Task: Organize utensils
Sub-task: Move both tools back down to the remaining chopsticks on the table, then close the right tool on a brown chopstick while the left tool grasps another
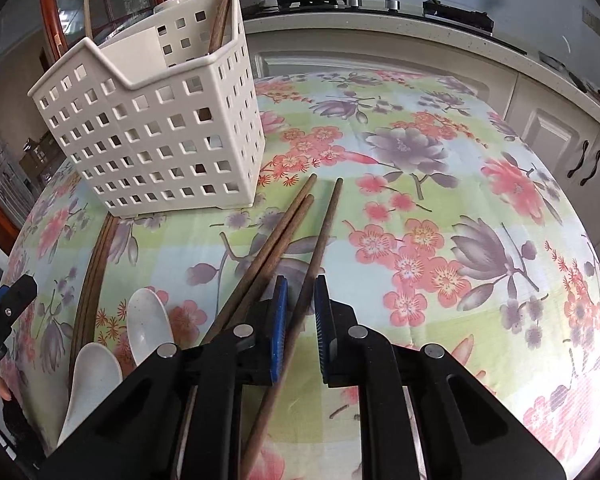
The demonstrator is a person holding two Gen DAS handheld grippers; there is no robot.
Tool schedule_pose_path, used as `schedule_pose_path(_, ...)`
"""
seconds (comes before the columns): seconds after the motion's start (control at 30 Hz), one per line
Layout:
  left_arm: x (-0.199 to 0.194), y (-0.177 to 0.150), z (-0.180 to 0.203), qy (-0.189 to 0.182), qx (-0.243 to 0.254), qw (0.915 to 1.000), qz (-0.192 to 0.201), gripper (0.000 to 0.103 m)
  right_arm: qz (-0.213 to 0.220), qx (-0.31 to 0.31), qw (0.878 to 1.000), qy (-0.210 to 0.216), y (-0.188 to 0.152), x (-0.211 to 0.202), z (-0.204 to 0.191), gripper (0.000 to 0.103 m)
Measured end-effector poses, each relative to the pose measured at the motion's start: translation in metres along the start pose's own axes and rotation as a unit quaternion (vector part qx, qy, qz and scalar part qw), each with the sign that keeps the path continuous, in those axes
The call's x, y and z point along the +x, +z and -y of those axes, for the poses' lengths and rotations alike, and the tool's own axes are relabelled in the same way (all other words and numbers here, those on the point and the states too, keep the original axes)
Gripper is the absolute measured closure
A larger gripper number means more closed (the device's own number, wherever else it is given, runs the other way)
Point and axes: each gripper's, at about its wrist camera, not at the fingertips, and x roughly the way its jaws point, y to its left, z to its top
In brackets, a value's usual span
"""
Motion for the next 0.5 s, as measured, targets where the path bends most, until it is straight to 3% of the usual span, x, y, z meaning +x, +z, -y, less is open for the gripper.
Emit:
schedule_pose_path(0.23,0.006,-0.002,0.004,-0.008,0.01,0.9998,-0.014,0.007,-0.003,-0.011,1.0,-0.014,0.02,0.015,0.002,0.09)
schedule_pose_path(0.4,0.015,-0.001,0.007,-0.024,0.011,0.9989,-0.039,0.008,0.001,-0.032,0.999,-0.03,0.016,0.014,-0.003,0.092)
schedule_pose_path(0.5,0.022,0.002,0.011,-0.03,0.016,0.9981,-0.052,0.014,0.002,-0.035,0.999,-0.022,0.012,0.011,-0.001,0.093)
